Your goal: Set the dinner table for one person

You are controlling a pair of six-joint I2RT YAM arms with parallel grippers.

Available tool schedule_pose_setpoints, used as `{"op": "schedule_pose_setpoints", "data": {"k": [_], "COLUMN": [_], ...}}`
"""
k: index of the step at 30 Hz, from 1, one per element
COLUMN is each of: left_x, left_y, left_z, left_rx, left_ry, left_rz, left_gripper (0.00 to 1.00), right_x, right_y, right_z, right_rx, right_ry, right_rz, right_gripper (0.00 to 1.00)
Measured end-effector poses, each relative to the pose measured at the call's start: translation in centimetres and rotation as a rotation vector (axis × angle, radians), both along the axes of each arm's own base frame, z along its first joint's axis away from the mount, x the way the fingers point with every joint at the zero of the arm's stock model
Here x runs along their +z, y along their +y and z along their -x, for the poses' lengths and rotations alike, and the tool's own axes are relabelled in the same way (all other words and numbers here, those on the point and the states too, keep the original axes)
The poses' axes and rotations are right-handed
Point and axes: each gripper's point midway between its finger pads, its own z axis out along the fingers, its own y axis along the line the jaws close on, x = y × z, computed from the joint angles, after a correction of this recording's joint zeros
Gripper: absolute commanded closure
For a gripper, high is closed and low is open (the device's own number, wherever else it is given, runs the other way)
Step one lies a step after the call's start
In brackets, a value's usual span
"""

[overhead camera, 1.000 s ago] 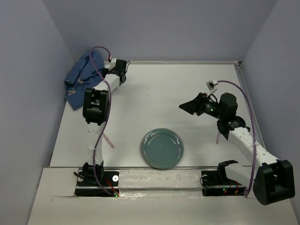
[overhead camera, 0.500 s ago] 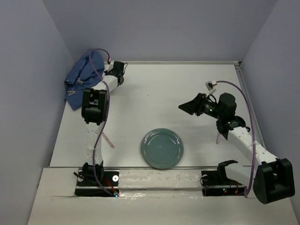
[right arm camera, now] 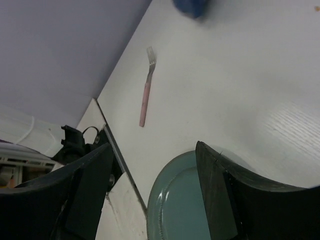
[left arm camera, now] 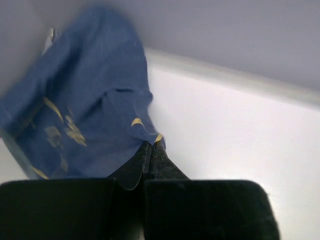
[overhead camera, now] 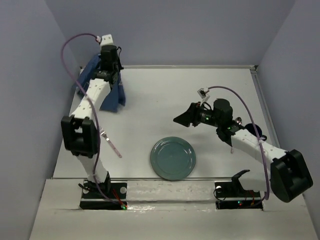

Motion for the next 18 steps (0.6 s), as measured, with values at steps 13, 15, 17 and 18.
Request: {"op": "schedule_pose_setpoints", "data": {"k": [13,15,17,18], "left_x": [20.0,17.3,12.9,10.6], "left_y": [5.2,3.5,2.2,1.6], "left_z": [13.5,12.2,10.2,9.4], "left_rx": [-0.099,-0.166,-0.193,-0.198], "left_ry": [-0.666,-0.597,-0.484,-0.421], "left_rz": [0.366,0.421,0.467,0.491], "left_gripper": [1.0,1.0,1.0,1.0], "right_x": [-0.4,-0.5,-0.5,-0.5], "right_y": [5.4,5.2,4.9,4.8], "right_z": [-4.8,-5.2,-5.4,-5.5], "right_rx": [0.02,0.002,-0.016,-0.021], "right_ry": [-0.044,-0.049,-0.062,-0.066], "right_rz": [0.08,0.095,0.111,0.117], "right_gripper": [0.21,0.23,0.27,0.28]}}
